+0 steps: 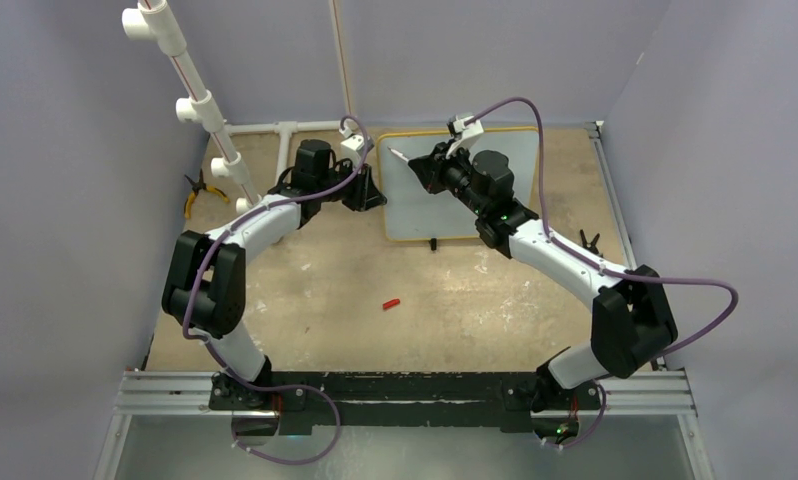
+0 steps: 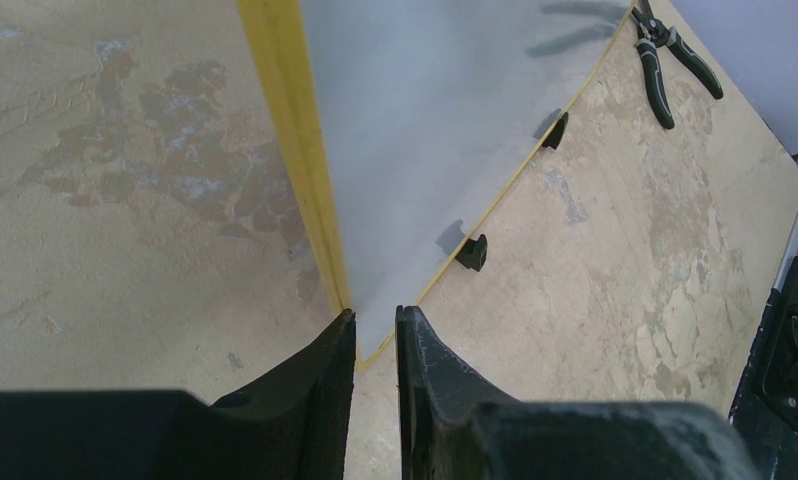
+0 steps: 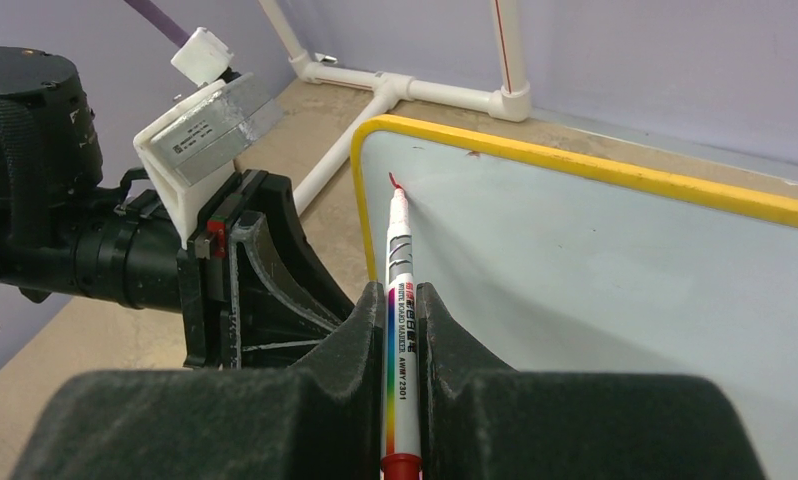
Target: Write a sentence on the whiteboard
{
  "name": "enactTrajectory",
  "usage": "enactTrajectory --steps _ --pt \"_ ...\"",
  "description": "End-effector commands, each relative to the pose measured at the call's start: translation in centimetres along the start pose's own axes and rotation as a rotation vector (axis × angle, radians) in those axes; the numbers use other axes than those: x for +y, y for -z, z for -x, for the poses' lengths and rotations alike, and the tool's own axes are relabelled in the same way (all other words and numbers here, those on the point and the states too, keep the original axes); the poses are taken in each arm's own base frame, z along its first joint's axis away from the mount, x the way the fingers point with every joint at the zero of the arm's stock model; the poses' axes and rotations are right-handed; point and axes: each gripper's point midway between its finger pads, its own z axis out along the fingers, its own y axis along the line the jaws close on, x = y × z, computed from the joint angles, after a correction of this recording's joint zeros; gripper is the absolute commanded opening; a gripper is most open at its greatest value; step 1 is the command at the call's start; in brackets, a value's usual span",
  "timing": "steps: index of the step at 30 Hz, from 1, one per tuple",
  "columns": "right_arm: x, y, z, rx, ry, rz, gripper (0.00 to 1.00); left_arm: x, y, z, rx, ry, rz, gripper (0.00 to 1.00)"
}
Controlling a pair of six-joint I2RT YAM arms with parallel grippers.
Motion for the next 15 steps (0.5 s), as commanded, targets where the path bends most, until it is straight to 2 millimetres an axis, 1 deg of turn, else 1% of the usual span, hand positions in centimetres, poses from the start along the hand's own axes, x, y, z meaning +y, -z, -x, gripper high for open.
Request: enactTrajectory --steps 1,5,9,12,15 --pt "-0.5 0.3 0.0 -0.003 0.012 -0.025 0.00 -0.4 0.1 1.2 -0.044 -0.051 -0.016 0.20" --pt "-0.7 0.8 -2.1 0.045 0.004 -0.023 0.00 -0.4 0.1 1.2 -0.044 -0.049 -0.016 0.19" --pt "-1.0 1.1 -3.5 0.082 0.001 -0.024 0.00 -0.4 0.1 1.3 -0.047 -0.053 -0.018 0.18" --pt "-0.9 1.2 -3.7 0.094 0.000 -0.022 0.00 -0.4 0.1 1.3 -0.048 -0.052 -0.017 0.17" --pt "-0.4 1.4 -3.0 0.080 0.001 -0.003 0.00 -0.4 0.1 1.2 -0.045 -0.049 -0.017 0.16"
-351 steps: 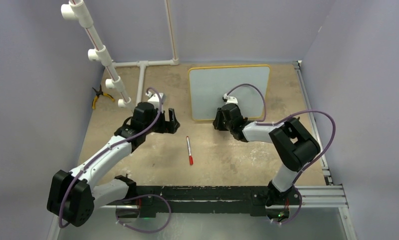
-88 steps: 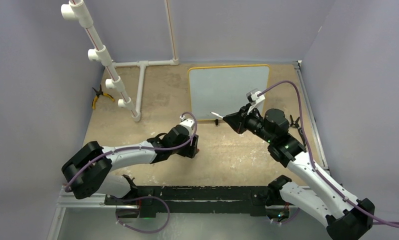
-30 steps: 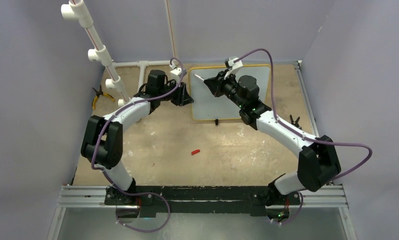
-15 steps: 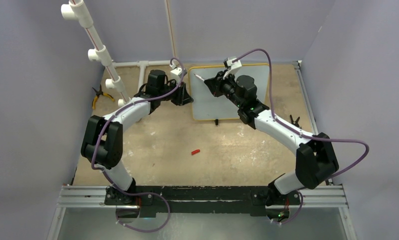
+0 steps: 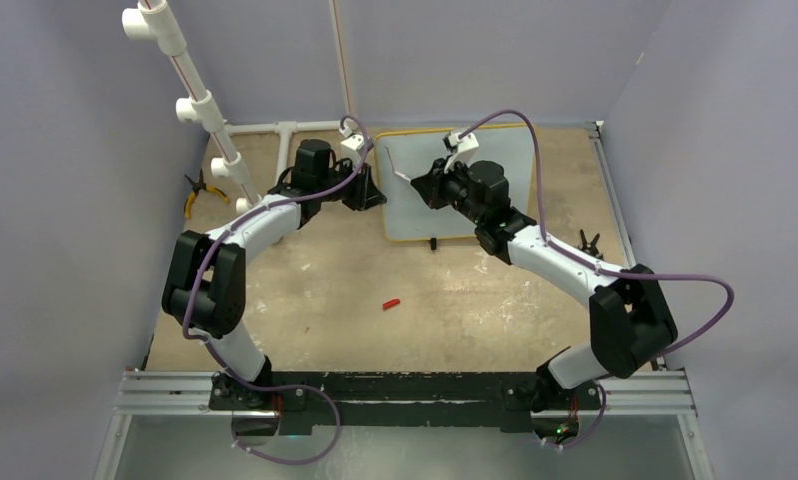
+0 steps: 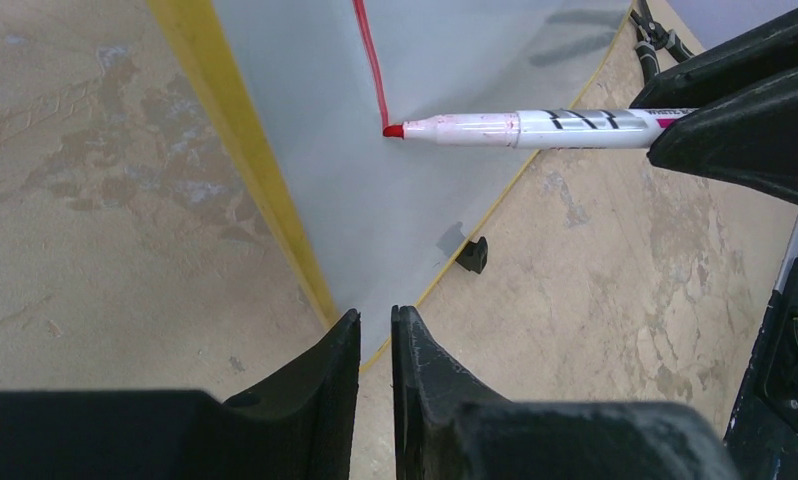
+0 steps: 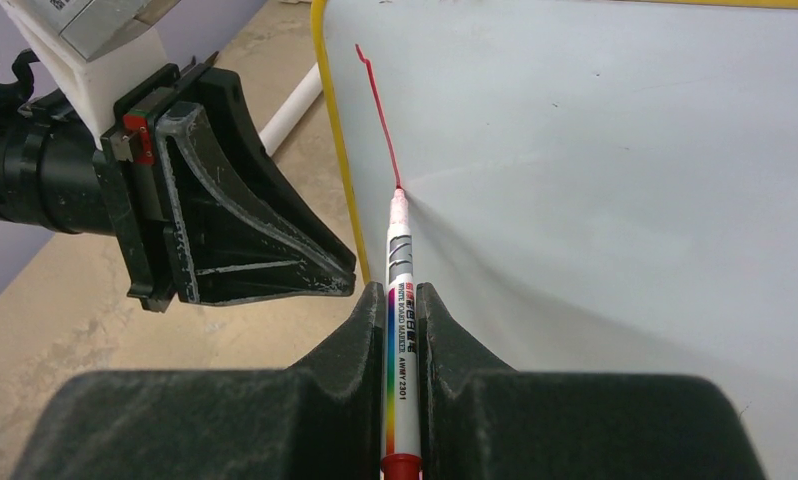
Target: Write a sentence on the whiteboard
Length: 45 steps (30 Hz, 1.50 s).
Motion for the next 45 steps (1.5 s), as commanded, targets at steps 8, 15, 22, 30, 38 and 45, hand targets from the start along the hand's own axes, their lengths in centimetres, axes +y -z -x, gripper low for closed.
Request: enactTrajectory --steps 8,15,22,30,38,45 --pt "3.7 2.8 6.2 -0.173 0.018 0.138 0.00 -0.1 -0.1 0.8 -0.036 -0.037 -0.006 0.12" --pt "3.3 2.6 8.4 -0.241 0.024 0.101 0.00 -0.1 -0.1 0.8 -0.038 -0.036 -0.006 0.05" --pt "3.0 1.4 8.4 -0.237 0.025 0.089 0.00 0.0 -0.1 0.7 -0.037 -0.036 -0.001 0.00" --pt "2.3 0.7 8.5 -0.247 0.026 0.059 0.00 0.0 -0.1 0.6 -0.037 -0.039 -0.001 0.00" --pt "1.9 -0.3 8.4 -0.240 0.032 0.039 0.00 0.0 -0.1 0.6 -0.037 -0.042 -0.003 0.00" --pt "1.2 -0.5 8.1 -0.234 0.027 0.007 0.00 0.0 -0.1 0.7 -0.039 -0.045 -0.003 0.00"
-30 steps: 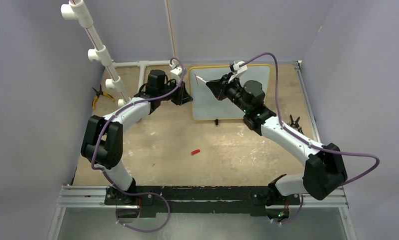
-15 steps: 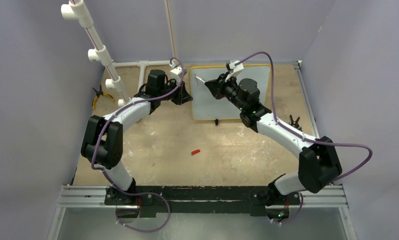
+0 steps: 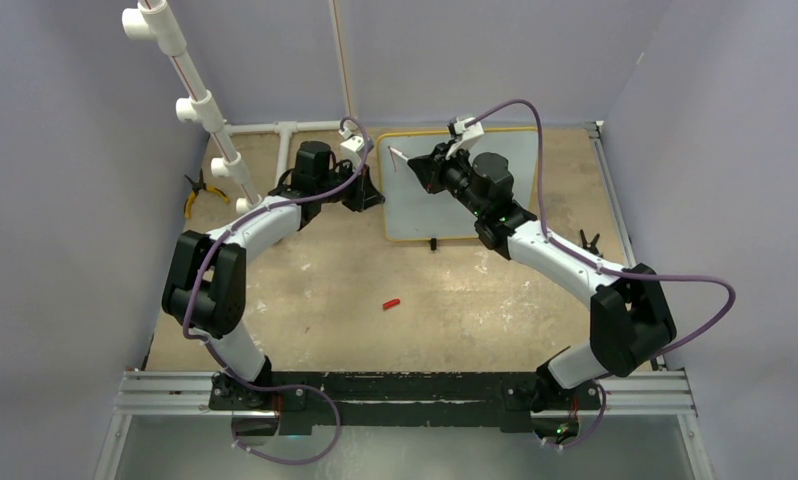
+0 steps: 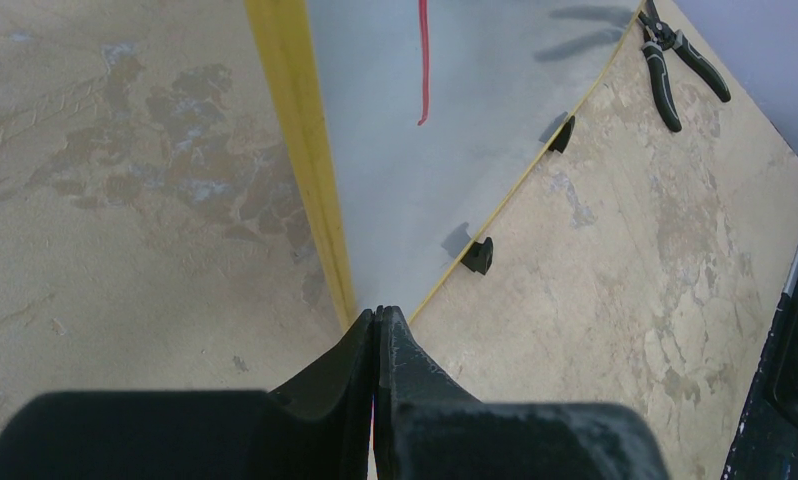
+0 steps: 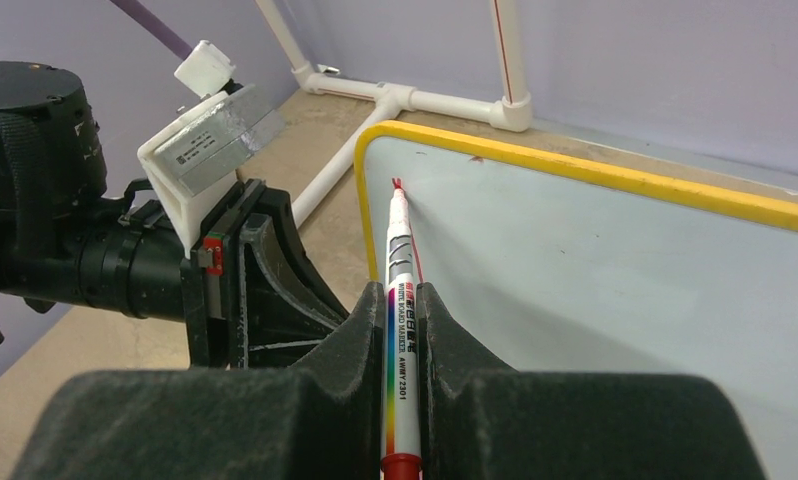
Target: Write a sentence on the whiteboard
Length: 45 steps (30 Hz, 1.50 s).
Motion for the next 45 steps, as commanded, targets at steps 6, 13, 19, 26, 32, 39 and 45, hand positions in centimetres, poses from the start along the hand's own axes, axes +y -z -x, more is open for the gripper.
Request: enactTrajectory --steps 6,13,19,26,32,39,45 --pt "-0.8 -0.3 3.0 -0.088 0.007 -0.069 0.00 -0.2 0.1 1.0 -0.035 -0.041 -0.011 0.00" --pt "-1.4 0.3 2.8 -0.084 0.004 -0.103 0.00 -0.3 0.2 1.2 -0.038 -0.041 -0.007 0.00" --pt "-1.2 0.5 1.6 -0.053 0.004 -0.086 0.00 -0.2 0.7 2.1 -0.056 -0.037 0.007 0.11" --pt "-1.3 1.1 0.7 -0.034 0.005 -0.081 0.00 0.3 0.9 2.7 -0.084 -0.016 0.005 0.35" --pt "-1.0 1.0 0.1 -0.017 0.012 -0.054 0.00 0.3 0.1 2.6 -0.083 0.002 -0.024 0.40" --pt "-0.4 0.7 0.1 -0.012 0.018 -0.024 0.00 0.9 -0.4 1.8 -0.063 0.015 -0.012 0.43" --pt "-0.2 0.3 -0.2 -0.005 0.017 -0.011 0.00 0.9 -1.0 1.1 -0.048 0.027 -0.035 0.43"
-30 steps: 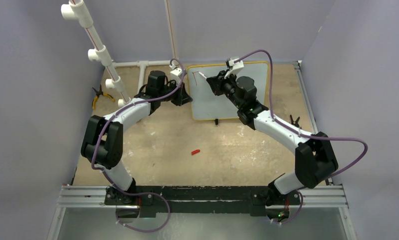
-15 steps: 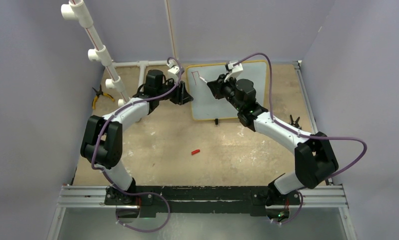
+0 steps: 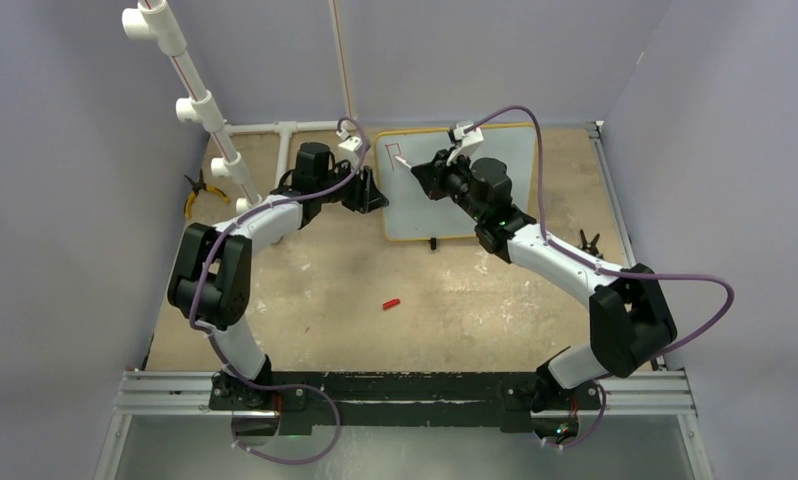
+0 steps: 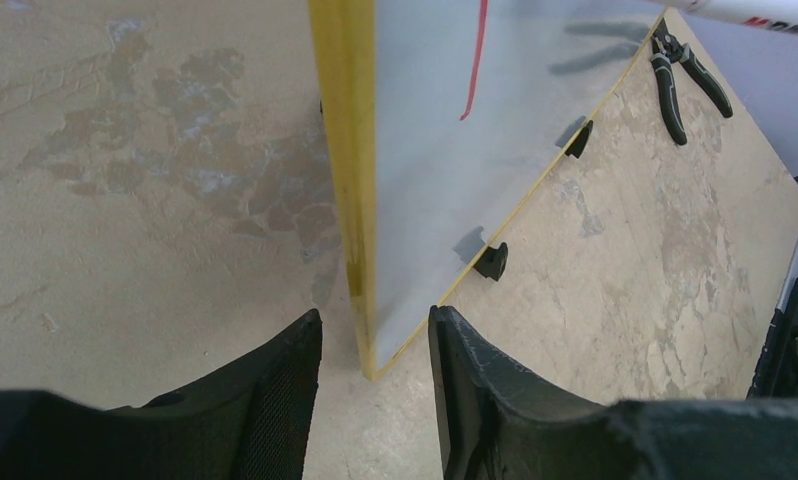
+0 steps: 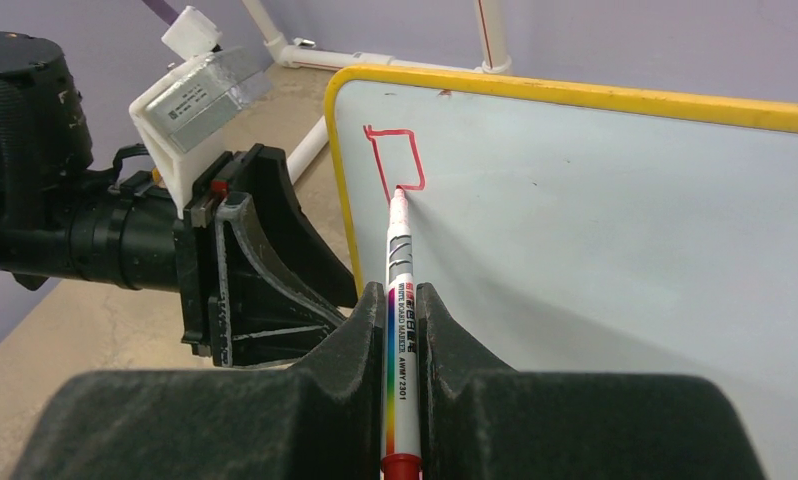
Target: Write a sentence on the whiteboard
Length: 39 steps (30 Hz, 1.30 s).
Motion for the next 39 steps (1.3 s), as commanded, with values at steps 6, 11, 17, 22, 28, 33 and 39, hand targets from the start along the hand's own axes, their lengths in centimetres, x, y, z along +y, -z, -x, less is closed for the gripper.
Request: enactTrajectory --steps 6,11,17,22,28,33,39 --pt "1.2 -0.4 1.8 -0.043 0.017 0.042 0.00 -0.8 -0.8 1.8 -0.047 -0.019 -0.073 0.40" --pt "1.2 -0.4 1.7 -0.043 0.017 0.042 0.00 -0.7 -0.8 1.6 -0.044 -0.022 -0.072 0.36" --pt "1.3 0.0 2.0 -0.050 0.016 0.040 0.00 -0.9 -1.0 1.4 -0.041 -0.025 -0.080 0.27" --pt "2.1 1.0 3.1 -0.073 0.008 0.065 0.00 -0.6 -1.1 1.1 -0.035 -0.033 -0.069 0.21" --pt "2.6 3.0 4.7 -0.103 0.007 0.070 0.00 -0.1 -1.0 0.7 -0.022 -0.058 -0.033 0.14" --pt "4.1 4.2 4.0 -0.060 -0.027 0.152 0.00 0.5 -1.0 0.3 -0.006 -0.074 -0.007 0.07" --pt "3.1 4.8 4.4 -0.063 0.000 0.141 0.00 0.5 -0.9 0.2 -0.003 -0.085 -0.003 0.00"
